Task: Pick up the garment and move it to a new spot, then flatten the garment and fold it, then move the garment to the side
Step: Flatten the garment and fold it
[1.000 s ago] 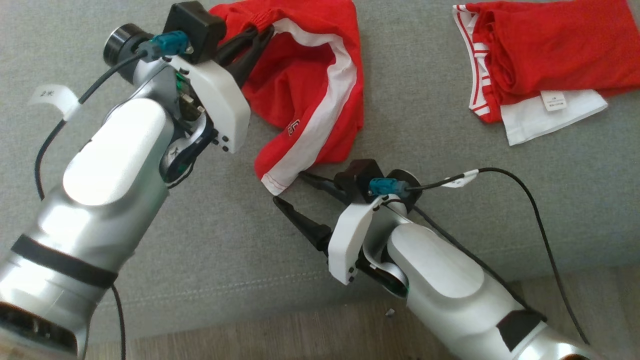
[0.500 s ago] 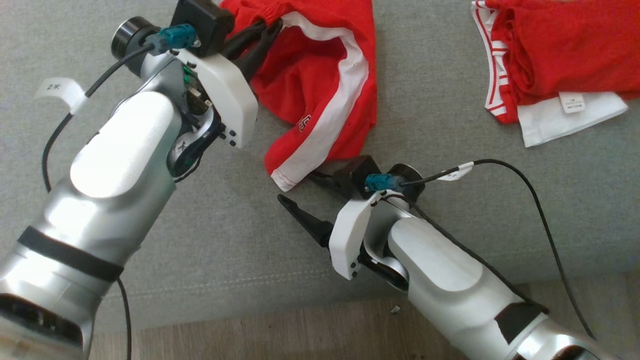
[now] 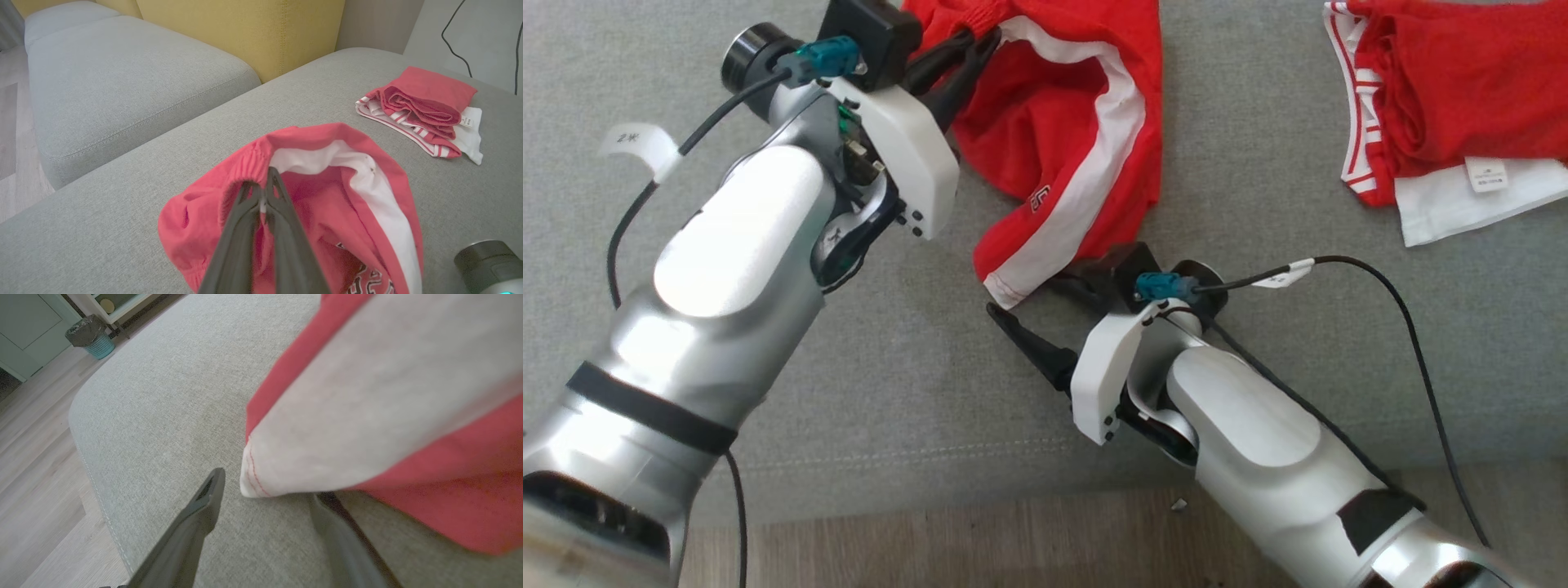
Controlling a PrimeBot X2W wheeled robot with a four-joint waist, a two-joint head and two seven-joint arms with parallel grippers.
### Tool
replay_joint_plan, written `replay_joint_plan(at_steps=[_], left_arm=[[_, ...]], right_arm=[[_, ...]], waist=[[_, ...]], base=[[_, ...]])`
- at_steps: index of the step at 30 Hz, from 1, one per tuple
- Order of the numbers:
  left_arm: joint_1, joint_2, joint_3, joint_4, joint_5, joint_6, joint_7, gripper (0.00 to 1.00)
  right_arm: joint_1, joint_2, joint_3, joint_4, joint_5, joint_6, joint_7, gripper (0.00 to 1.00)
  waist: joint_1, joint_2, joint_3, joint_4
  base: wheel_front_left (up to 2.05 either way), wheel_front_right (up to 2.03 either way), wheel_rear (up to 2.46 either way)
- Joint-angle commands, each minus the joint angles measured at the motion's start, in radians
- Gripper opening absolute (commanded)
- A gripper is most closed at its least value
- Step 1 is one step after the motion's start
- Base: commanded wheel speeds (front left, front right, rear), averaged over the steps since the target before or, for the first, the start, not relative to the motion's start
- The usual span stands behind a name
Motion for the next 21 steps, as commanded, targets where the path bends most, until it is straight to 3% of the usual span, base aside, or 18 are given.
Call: replay_joint_plan(at_steps=[1,10,11,12,13,21], left_arm=[[-0.059,0.022,0.030,-0.021,-0.010,0.001,-0.012,0.00],[-0.072,0.009,0.019,-0.010,-0.014,0.001,-0.020,0.00],[-0.073,0.008,0.018,-0.009,-0.014,0.001,-0.022,0.00],[-0.073,0.008,0.016,-0.007,-0.015,0.001,-0.023,0.00],[-0.073,0.008,0.015,-0.005,-0.016,0.001,-0.025,0.00],[-0.079,0.012,0.010,0.008,-0.025,0.001,-0.034,0.00]], right_arm=[[-0.002,0.019,-0.003,-0.012,0.005,0.003,-0.002,1.00],[-0.003,0.019,-0.024,0.003,-0.001,0.003,-0.003,1.00],[-0.003,0.019,-0.026,0.005,-0.001,0.003,-0.003,0.86],[-0.003,0.019,-0.029,0.007,-0.002,0.003,-0.003,0.50],[-0.003,0.019,-0.032,0.008,-0.002,0.003,-0.004,0.00],[-0.007,0.019,-0.034,0.016,-0.010,0.003,-0.009,0.00]], waist=[[0.0000,0.0000,0.001,0.002],[0.0000,0.0000,0.008,0.015],[0.0000,0.0000,0.008,0.016],[0.0000,0.0000,0.009,0.017],[0.0000,0.0000,0.009,0.018],[0.0000,0.0000,0.008,0.017]], base=[[0.00,0.00,0.00],[0.00,0.00,0.00],[0.00,0.00,0.00],[0.00,0.00,0.00],[0.00,0.00,0.00],[0.00,0.00,0.00]])
